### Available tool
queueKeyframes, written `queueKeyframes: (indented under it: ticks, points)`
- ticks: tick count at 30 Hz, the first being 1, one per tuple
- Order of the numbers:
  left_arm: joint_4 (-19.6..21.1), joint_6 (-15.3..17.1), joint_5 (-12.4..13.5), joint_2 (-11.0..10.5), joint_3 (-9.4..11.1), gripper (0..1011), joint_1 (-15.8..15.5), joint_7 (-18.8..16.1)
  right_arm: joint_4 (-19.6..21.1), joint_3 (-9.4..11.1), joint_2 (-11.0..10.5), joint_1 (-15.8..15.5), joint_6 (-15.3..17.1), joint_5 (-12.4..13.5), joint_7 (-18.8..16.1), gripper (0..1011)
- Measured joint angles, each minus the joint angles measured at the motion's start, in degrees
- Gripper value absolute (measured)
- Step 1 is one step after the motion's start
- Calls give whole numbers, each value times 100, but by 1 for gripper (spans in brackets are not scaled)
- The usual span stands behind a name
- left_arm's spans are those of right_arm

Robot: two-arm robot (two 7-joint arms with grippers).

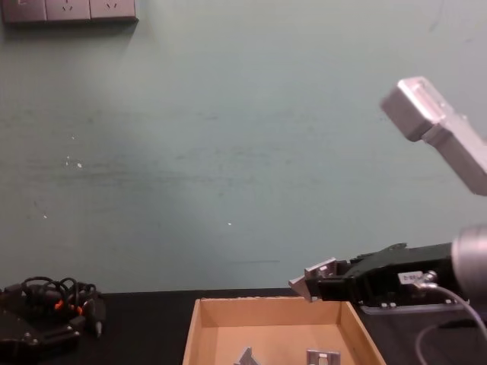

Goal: Use one hand to pick up the angle iron from the table and place it into the box.

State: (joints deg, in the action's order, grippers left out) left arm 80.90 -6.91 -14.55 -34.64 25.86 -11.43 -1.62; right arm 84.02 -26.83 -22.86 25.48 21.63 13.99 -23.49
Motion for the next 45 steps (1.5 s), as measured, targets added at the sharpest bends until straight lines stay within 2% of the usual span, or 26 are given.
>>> queueKeyframes:
  ticks: [14,19,30,45]
  points:
    - [0,0,0,0,0,1011,0,0,-1916,-294,826,1052,-74,-264,-162,449]
    - [0,0,0,0,0,1011,0,0,-2383,-380,1037,1281,-116,-337,-251,449]
    - [0,0,0,0,0,1011,0,0,-2798,-485,1211,1474,-46,-488,-393,449]
    - [0,0,0,0,0,1011,0,0,-2886,-515,1232,1484,96,-593,-500,449]
